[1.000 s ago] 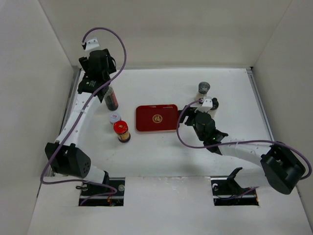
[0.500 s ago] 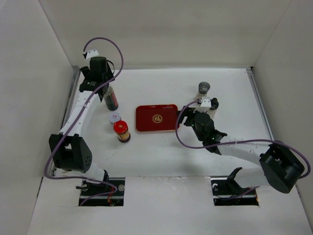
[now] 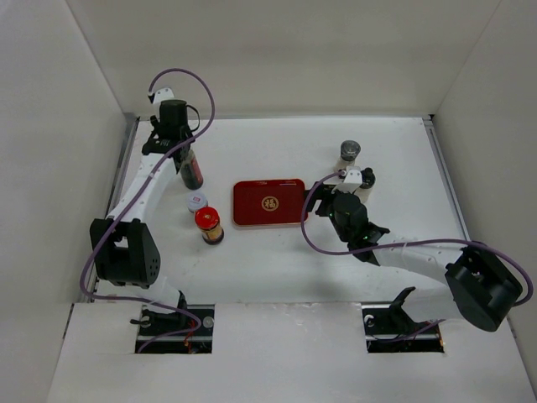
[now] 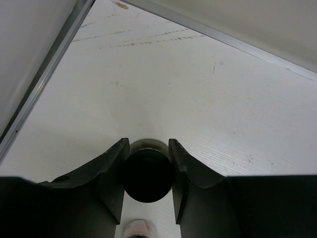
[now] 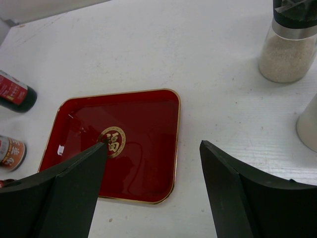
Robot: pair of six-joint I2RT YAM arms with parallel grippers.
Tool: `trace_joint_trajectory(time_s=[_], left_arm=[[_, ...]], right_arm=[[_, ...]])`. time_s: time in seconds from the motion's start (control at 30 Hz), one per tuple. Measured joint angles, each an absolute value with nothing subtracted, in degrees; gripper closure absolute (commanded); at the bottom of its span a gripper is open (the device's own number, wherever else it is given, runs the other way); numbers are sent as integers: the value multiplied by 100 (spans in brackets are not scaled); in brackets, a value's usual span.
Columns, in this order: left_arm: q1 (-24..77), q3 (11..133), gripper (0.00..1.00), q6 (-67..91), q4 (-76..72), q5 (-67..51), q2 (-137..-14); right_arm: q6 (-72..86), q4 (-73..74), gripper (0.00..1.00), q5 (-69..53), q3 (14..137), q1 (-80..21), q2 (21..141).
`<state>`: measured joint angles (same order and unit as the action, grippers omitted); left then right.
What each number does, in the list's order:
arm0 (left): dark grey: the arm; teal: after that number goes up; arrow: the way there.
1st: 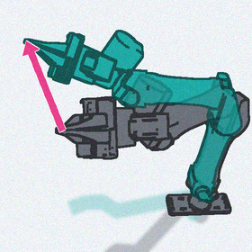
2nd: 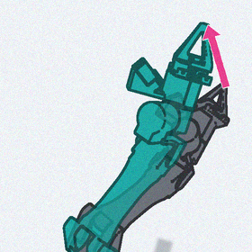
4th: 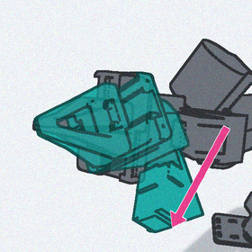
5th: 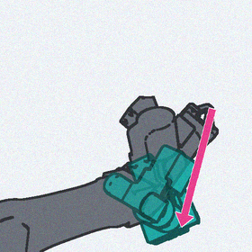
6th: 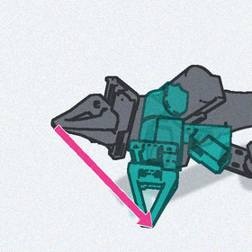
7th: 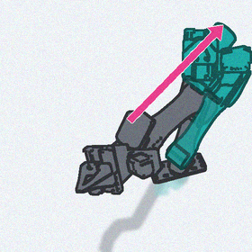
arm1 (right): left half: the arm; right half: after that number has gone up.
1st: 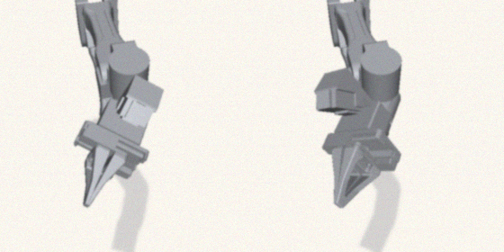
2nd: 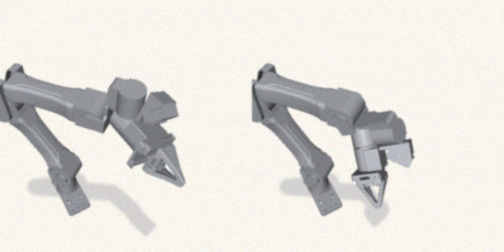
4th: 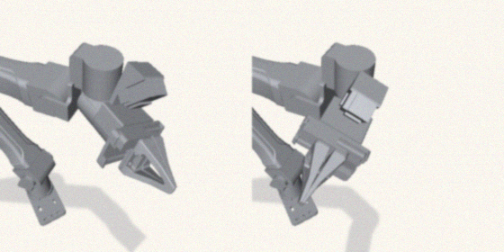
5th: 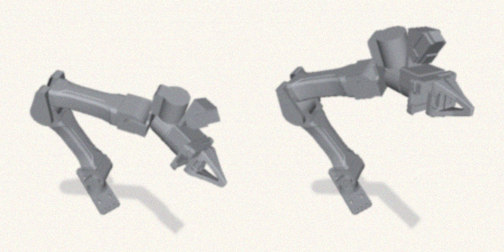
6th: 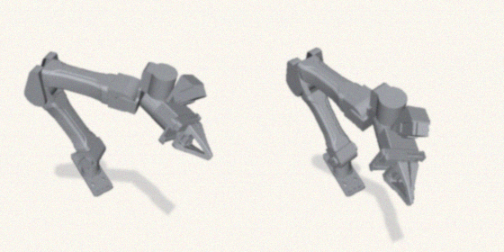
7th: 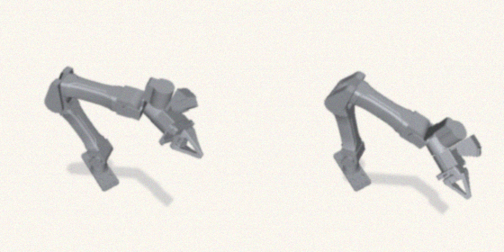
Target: Organize the condiment bottles
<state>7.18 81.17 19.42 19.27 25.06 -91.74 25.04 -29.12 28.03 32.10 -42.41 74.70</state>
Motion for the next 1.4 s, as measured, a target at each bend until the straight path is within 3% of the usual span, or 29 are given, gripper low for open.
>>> trace_joint_trajectory(time_s=[0.1, 0.23, 0.57, 0.9, 1.4], left_arm=[[718, 8060, 84, 1949, 1815, 2563, -9170], [733, 8040, 87, 1949, 1785, 2657, -9150], [1164, 8145, 88, 1874, 2318, 2676, -8836], [2274, 8449, 88, 1870, 2316, 2567, -8663], [3105, 7900, 89, 1857, 1868, 2528, -8296]], right_arm=[[2504, -2912, 18, 2803, 3210, -4241, 7470], [2502, -2912, 18, 2803, 3212, -4248, 7474], [2484, -2915, 18, 2803, 3221, -4248, 7531], [2484, -2917, 16, 2803, 3221, -4248, 7535], [2484, -2917, 16, 2803, 3221, -4246, 7533]])
